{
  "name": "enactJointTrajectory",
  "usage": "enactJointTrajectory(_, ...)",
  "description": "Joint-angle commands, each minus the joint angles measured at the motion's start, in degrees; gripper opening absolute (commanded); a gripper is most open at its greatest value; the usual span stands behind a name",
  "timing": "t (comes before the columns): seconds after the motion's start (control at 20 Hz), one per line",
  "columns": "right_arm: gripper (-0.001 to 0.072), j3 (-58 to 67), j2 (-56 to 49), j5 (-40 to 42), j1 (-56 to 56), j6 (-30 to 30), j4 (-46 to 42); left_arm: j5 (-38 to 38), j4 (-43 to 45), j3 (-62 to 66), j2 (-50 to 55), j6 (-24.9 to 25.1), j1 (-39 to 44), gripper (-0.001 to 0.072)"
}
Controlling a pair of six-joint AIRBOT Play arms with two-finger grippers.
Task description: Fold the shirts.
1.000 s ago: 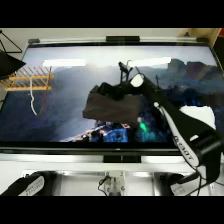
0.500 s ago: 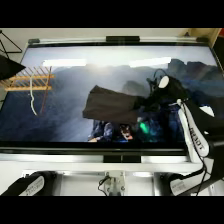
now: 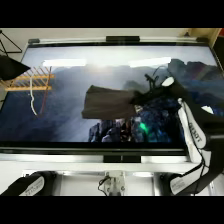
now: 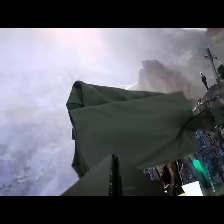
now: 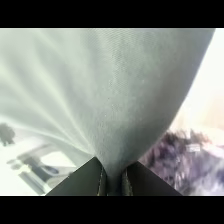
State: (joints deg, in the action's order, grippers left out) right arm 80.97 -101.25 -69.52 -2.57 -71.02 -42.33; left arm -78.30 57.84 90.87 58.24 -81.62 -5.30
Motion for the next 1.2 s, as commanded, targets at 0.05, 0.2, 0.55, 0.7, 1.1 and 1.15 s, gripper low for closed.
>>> enactJointTrajectory(0.05,0.0082,7.89,8.46,-7.91,10.27,-0.76,-2.49,0.02,0.02,0.00,0.02,-0.02,1.05,0.0031)
enactJointTrajectory(0.2,0.0082,8.90,17.44,-11.74,21.03,-6.38,-11.69,0.02,0.04,0.00,0.04,0.02,1.05,0.0031)
enactJointTrajectory(0.55,0.0082,8.90,28.04,-16.63,41.16,-10.91,-22.60,0.00,0.02,0.00,0.02,0.17,1.05,0.0031)
enactJointTrajectory(0.7,0.0082,8.90,28.15,-19.06,46.21,-13.00,-23.43,0.00,0.00,0.00,0.02,0.17,1.05,0.0031)
enactJointTrajectory(1.1,0.0082,6.23,29.79,-31.93,48.72,-18.51,-46.60,0.00,0.04,0.00,0.02,1.49,6.16,0.0031)
enactJointTrajectory(1.15,0.0082,3.69,31.10,-32.09,49.07,-18.53,-49.03,0.00,0.04,0.00,0.02,1.49,6.75,0.0031)
